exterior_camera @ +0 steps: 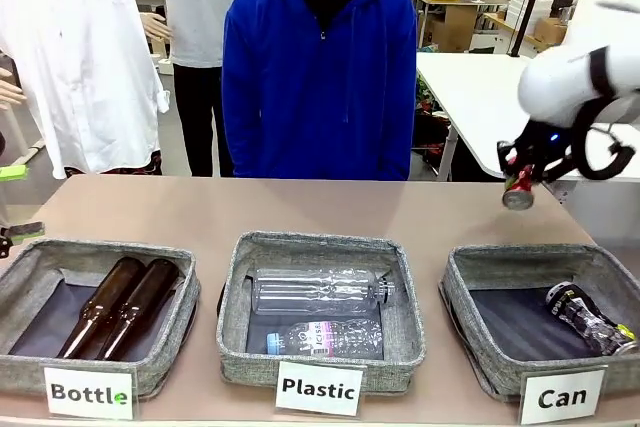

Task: Sort the can waste into the basket.
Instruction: Pick up the can waste from the table and place it in the right Fabric basket.

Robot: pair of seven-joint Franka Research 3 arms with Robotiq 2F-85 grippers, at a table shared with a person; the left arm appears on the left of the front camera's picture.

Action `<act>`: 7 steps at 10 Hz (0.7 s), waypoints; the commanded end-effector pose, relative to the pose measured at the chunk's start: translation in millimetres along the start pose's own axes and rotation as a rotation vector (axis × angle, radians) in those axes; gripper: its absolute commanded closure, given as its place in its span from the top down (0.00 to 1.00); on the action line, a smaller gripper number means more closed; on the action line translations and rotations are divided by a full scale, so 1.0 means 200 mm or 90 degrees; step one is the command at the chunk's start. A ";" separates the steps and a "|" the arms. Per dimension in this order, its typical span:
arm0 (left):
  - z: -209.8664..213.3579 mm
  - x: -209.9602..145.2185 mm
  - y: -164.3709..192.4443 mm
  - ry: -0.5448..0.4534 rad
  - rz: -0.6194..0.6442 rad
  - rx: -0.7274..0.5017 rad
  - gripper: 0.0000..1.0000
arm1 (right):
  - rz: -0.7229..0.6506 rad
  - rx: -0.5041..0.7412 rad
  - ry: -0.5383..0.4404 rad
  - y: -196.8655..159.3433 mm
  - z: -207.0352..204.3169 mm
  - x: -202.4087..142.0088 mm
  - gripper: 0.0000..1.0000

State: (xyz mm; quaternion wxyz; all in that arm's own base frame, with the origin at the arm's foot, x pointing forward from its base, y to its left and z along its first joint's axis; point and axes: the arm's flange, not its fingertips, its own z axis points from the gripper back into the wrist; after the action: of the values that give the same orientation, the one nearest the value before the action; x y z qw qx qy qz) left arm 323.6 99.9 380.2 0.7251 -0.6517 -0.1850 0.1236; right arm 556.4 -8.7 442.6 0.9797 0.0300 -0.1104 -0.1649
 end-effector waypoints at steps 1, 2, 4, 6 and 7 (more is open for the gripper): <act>0.00 -0.01 -0.02 0.003 0.004 -0.004 1.00 | 0.277 0.079 0.065 -0.11 0.27 -0.34 0.00; 0.00 -0.01 -0.02 0.003 0.004 -0.004 1.00 | 0.486 0.106 0.125 -0.18 0.37 -0.54 0.00; 0.00 -0.01 -0.02 0.003 0.004 -0.004 1.00 | 0.798 0.102 0.189 -0.32 0.45 -0.85 0.00; 0.00 -0.01 -0.02 0.003 0.004 -0.004 1.00 | 1.066 0.091 0.211 -0.44 0.45 -1.07 0.00; 0.00 -0.01 -0.02 0.003 0.004 -0.004 1.00 | 1.180 0.092 0.216 -0.49 0.44 -1.12 0.00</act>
State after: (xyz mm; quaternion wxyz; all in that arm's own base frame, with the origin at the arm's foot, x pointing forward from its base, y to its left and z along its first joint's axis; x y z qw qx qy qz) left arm 323.5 99.9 380.4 0.7251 -0.6518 -0.1850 0.1234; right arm 301.6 -17.1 471.3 0.9148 0.0743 0.0174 0.3966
